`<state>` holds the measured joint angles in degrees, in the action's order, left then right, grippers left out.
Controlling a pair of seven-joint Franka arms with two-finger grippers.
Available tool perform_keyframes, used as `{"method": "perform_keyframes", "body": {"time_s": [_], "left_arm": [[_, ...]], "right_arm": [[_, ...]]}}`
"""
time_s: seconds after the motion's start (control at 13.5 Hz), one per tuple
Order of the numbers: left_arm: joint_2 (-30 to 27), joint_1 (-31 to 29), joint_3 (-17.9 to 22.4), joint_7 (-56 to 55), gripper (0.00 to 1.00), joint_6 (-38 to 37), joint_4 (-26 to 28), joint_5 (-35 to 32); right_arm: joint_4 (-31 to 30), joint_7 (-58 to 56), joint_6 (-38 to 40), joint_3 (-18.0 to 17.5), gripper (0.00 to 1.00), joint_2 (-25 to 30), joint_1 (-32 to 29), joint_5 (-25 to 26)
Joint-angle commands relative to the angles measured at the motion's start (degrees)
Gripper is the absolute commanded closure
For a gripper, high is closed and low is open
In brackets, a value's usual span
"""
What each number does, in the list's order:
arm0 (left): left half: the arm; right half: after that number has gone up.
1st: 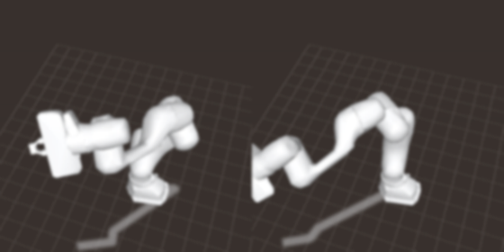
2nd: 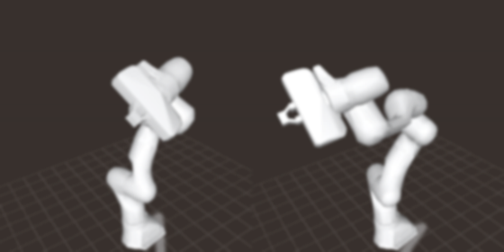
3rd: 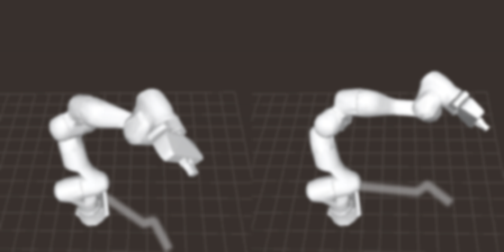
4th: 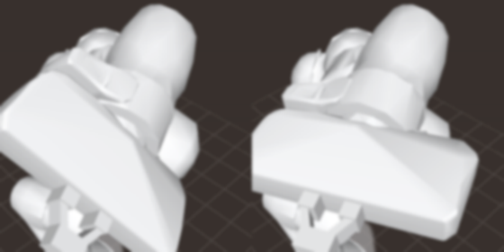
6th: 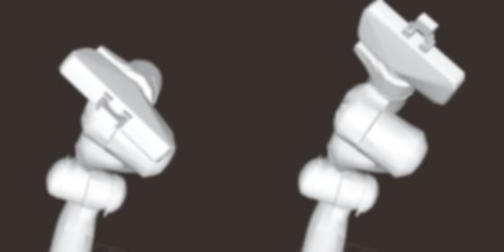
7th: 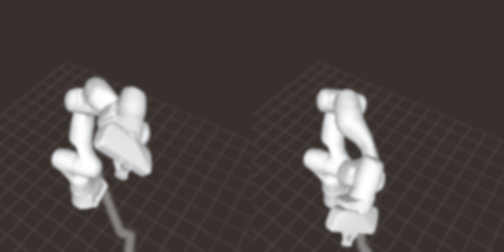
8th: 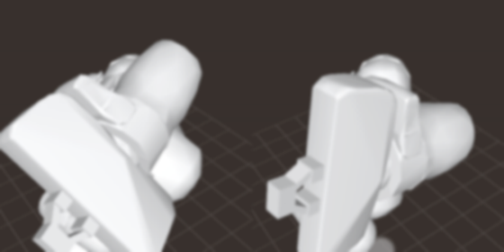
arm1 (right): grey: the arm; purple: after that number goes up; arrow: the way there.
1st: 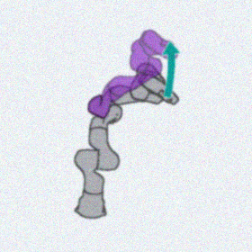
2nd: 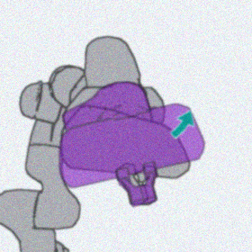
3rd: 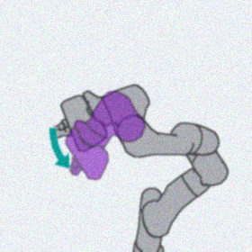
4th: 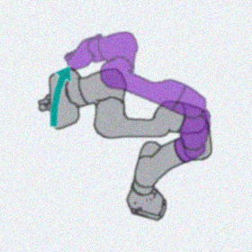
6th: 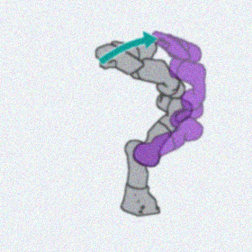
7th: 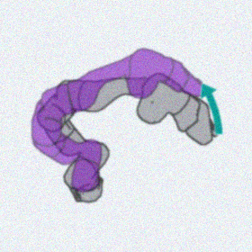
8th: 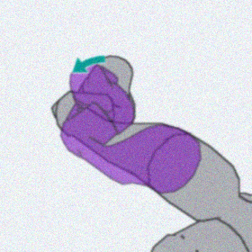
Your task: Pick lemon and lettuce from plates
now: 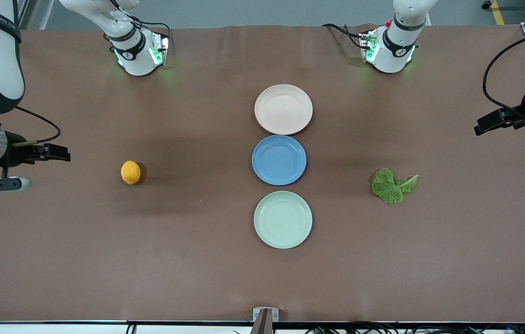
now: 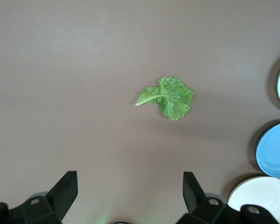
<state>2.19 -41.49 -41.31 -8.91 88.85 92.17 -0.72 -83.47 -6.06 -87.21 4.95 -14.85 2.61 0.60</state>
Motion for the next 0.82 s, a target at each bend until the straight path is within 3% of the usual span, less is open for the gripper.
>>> {"method": "perform_keyframes", "body": {"time_s": [0.0, 0.15, 0.22, 0.45, 0.52, 0.74], "left_arm": [[-0.1, -0.3, 0.2, 2.6, 0.01, -1.5, -0.9, 0.9], [-2.4, 0.8, 3.4, 4.5, 0.01, -2.1, -1.0, 0.9], [-3.1, 4.4, 7.3, 6.2, 0.01, -2.1, -1.0, 1.0], [-4.1, 25.2, 29.1, 6.5, 0.01, -3.2, -0.7, 1.4], [-4.1, 30.8, 34.6, 6.5, 0.01, -3.3, -0.7, 1.4], [-4.1, 40.2, 42.9, 6.5, 0.01, -3.3, -0.8, 1.4]], "right_arm": [[4.3, 0.9, 1.5, -0.6, 0.0, -1.2, -0.8, 2.3], [4.6, 1.0, 1.4, -0.6, 0.0, -1.3, -0.8, 2.6], [4.7, 1.0, 1.2, -0.6, 0.0, -1.4, -0.9, 2.2], [5.0, 1.1, 1.6, -0.6, 0.0, -1.3, -0.6, 1.9], [5.2, 1.1, 1.7, -0.6, 0.0, -1.3, -0.7, 1.9], [5.1, 1.3, 3.3, -0.6, 0.0, -0.1, -0.7, 1.3]]}}
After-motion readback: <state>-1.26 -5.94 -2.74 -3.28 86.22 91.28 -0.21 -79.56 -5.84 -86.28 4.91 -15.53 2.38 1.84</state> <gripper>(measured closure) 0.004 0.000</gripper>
